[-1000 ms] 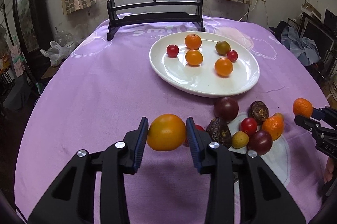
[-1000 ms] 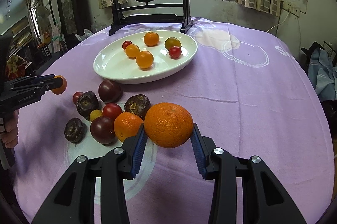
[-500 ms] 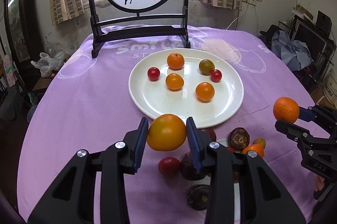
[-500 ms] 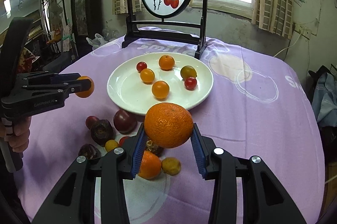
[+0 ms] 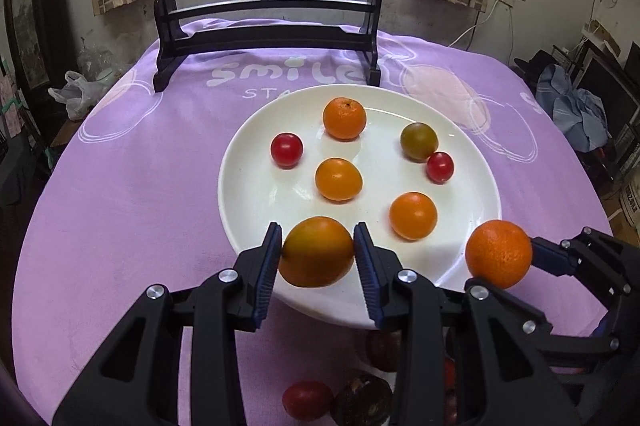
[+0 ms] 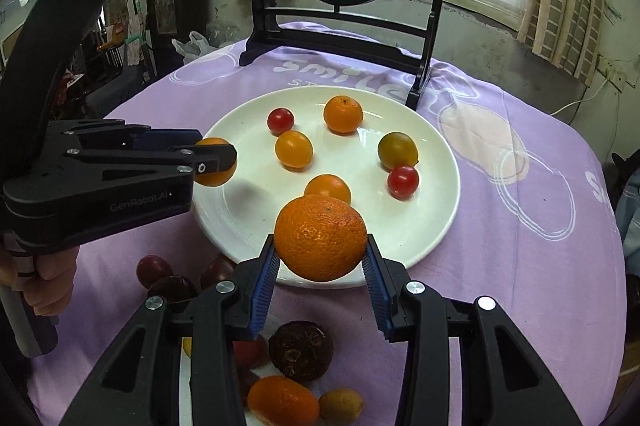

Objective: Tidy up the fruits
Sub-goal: 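Carry the orange and tomato onto the white plate and open both tools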

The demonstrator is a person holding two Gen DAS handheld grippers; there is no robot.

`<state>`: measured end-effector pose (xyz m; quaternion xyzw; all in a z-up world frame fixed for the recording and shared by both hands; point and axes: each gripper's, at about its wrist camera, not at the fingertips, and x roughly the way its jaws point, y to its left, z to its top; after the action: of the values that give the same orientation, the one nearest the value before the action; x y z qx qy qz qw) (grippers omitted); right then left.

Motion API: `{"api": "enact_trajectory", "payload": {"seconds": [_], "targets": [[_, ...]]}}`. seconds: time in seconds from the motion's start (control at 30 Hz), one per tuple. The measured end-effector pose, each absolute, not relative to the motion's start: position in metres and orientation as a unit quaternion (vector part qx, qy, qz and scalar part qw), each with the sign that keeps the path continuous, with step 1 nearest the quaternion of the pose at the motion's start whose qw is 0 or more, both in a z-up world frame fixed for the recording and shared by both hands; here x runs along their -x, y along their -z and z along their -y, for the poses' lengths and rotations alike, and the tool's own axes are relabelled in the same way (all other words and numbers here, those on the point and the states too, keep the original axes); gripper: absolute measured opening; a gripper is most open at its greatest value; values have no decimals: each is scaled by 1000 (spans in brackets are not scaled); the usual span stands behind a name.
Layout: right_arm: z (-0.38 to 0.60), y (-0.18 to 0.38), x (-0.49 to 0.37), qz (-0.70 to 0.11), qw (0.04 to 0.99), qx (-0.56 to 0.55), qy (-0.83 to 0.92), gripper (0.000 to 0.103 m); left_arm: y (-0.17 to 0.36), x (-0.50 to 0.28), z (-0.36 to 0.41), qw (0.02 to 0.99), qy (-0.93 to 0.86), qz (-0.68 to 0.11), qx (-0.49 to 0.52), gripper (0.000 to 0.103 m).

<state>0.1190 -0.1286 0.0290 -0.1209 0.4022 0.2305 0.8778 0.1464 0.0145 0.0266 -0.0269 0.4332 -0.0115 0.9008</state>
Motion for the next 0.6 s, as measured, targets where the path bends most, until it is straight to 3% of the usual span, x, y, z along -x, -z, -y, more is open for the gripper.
{"api": "enact_trajectory", "payload": {"seconds": [0.17,0.23,0.3,0.6], "targets": [[120,-16,-131,-425,869,122,-223,43,-13,-160,-16,890,17,-454,44,37],[121,-13,-133,-432,866,115,-223,47,-11,-162,-16,887,23,-457,55,49],[124,-15,-129,-426,870,109,-223,49,-16,-159,-15,893,20,-447,54,53],[151,-27,-108,-414,879,81,-222,50,-31,-132,-7,907,12,-421,16,60]]}}
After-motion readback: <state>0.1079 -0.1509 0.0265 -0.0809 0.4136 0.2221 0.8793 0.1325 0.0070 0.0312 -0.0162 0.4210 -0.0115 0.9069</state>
